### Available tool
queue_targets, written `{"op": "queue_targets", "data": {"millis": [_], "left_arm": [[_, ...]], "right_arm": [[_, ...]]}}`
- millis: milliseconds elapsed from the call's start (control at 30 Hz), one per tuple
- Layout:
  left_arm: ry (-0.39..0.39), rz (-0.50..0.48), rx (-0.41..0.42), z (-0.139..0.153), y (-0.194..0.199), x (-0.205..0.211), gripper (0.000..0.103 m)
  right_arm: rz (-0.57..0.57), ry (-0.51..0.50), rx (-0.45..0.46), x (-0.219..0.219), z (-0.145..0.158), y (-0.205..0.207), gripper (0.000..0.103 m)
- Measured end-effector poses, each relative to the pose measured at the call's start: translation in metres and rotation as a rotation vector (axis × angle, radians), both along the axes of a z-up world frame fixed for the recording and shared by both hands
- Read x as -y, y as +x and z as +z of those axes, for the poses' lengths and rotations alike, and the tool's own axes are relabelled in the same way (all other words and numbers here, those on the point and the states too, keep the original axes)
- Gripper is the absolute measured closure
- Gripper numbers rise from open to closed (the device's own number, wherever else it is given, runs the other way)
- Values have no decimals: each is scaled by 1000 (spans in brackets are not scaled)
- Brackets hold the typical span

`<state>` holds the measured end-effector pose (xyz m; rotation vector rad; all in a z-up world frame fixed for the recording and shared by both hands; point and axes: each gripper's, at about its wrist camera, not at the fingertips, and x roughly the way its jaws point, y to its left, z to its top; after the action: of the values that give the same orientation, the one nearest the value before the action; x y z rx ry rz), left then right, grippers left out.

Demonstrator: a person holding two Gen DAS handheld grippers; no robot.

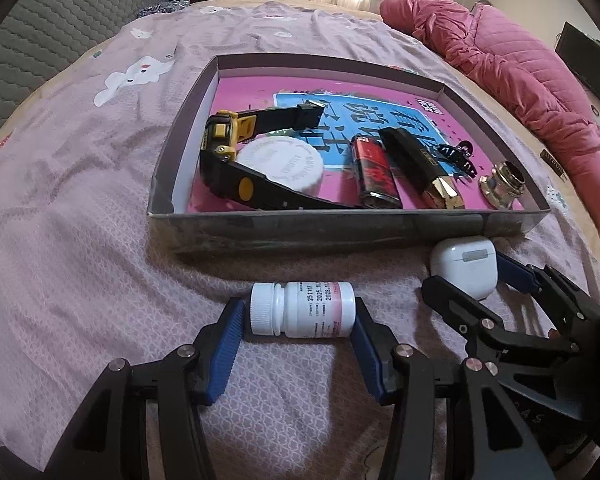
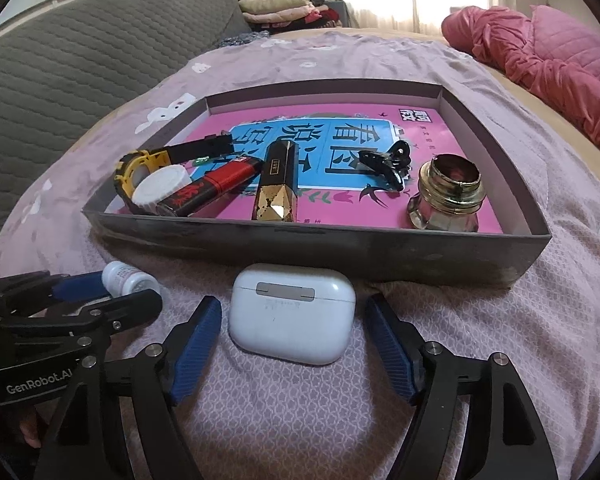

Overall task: Organize rigid objects
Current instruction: 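Close the left gripper on the pill bottle while the right gripper closes on the earbud case, then carry the pill bottle into the tray with the left gripper while the right gripper carries the earbud case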

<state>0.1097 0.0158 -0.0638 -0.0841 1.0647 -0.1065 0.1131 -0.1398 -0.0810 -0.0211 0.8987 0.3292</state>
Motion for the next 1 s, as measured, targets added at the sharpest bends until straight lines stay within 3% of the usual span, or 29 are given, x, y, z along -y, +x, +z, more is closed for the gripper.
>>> {"op": "queue_targets", "data": {"millis": [300, 433, 667, 1000], "left_arm": [[6, 9, 4, -2, 2, -1, 54], [22, 6, 10, -3, 3, 2, 54], [12, 4, 9, 0, 4, 2, 57], [-50, 20, 18, 11, -5, -5, 57]], "right_arm": [[-18, -89, 44, -10, -5, -4, 30], [-7, -77, 45, -8, -3, -5, 40], [-9, 11, 8, 6, 4, -2, 40], [24, 22, 30, 13, 19, -13, 40]]}}
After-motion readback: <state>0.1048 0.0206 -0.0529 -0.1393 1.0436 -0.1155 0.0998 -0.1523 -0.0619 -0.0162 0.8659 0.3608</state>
